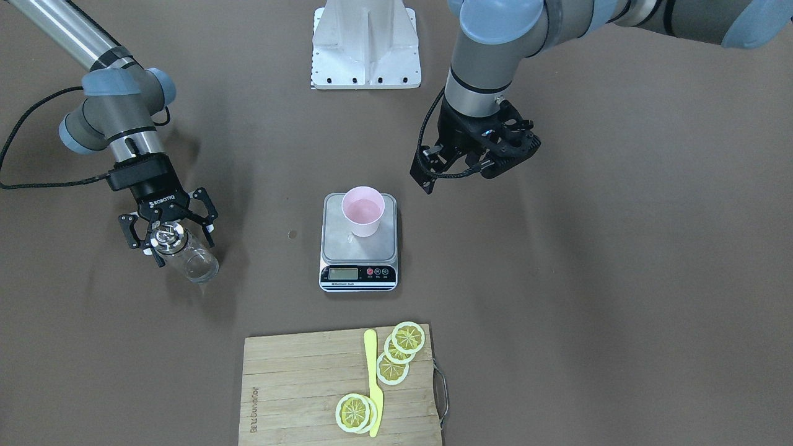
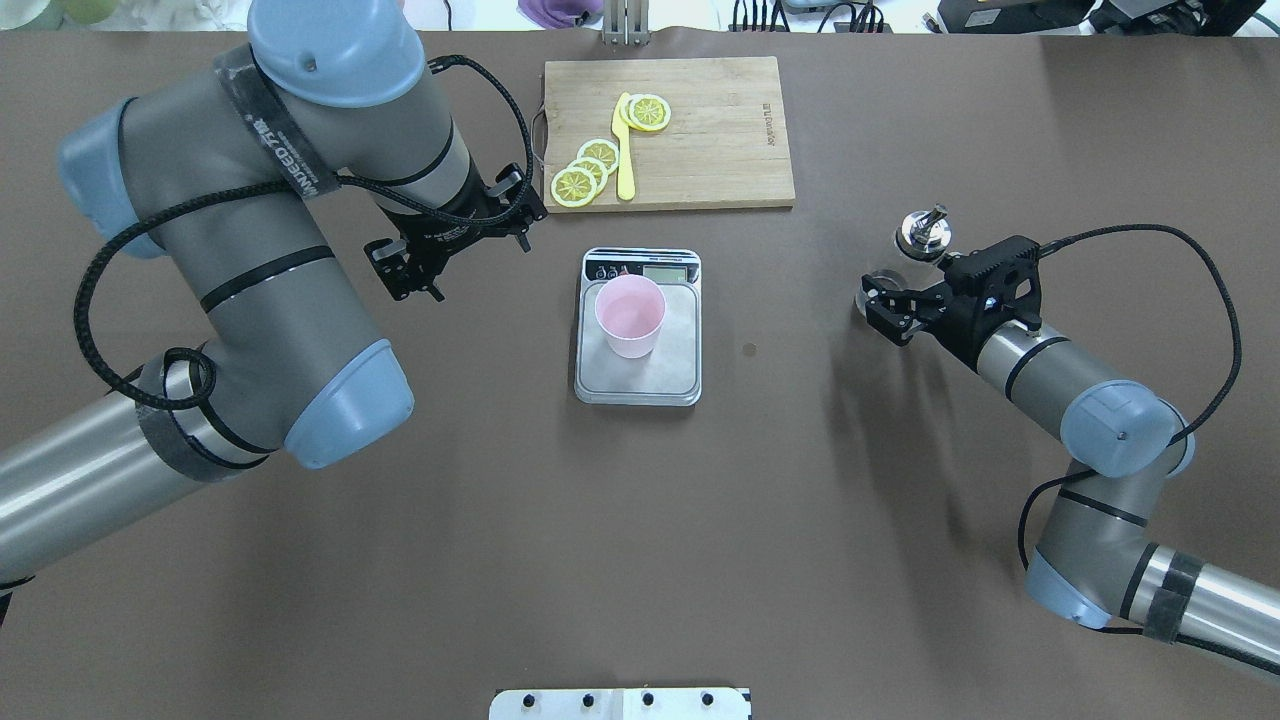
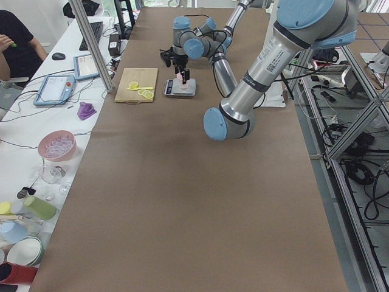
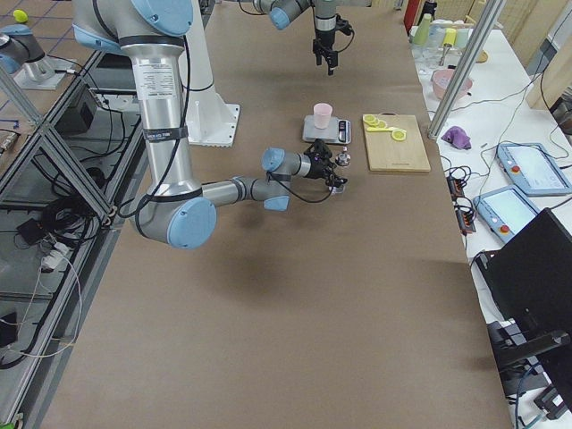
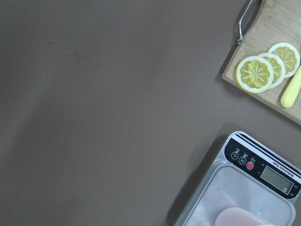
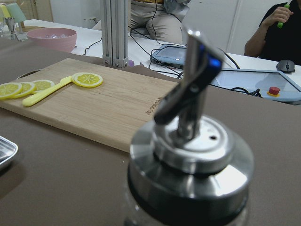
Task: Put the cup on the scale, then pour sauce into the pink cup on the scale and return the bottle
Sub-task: 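Hold the sauce bottle with the right gripper, lifting it slightly, then carry the bottle with the right gripper toward the cup while the left arm withdraws, then tilt the bottle with the right gripper, spout over the pink cup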
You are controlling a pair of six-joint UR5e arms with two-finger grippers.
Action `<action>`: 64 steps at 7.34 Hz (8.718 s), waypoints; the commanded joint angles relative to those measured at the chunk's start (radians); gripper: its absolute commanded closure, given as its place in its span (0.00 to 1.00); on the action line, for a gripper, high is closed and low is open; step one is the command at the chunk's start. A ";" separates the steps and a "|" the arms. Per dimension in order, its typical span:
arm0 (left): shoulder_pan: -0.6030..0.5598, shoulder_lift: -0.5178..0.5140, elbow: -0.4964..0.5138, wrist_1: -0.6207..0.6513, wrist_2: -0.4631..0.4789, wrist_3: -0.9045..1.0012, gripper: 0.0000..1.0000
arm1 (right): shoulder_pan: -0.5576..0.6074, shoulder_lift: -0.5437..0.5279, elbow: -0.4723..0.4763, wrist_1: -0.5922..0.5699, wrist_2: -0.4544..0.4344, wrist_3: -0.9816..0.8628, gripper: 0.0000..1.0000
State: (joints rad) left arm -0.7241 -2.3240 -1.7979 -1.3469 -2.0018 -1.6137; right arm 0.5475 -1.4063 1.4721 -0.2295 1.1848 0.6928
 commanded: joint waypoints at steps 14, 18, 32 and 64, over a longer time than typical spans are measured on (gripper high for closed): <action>0.002 -0.003 0.003 -0.001 -0.008 0.000 0.01 | 0.084 0.015 -0.013 -0.002 0.095 -0.119 1.00; -0.041 -0.003 0.002 -0.003 -0.014 0.006 0.01 | 0.121 0.163 0.000 -0.152 0.098 -0.171 1.00; -0.471 0.360 0.014 0.014 -0.180 1.034 0.01 | -0.143 0.262 0.201 -0.678 -0.399 -0.698 1.00; -0.503 0.357 0.077 0.012 -0.181 1.068 0.01 | -0.262 0.399 0.046 -0.887 -0.861 -0.799 1.00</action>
State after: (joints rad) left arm -1.2266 -1.9665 -1.7223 -1.3346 -2.1834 -0.5461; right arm 0.2786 -1.0076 1.5186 -1.1256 0.2884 -0.1549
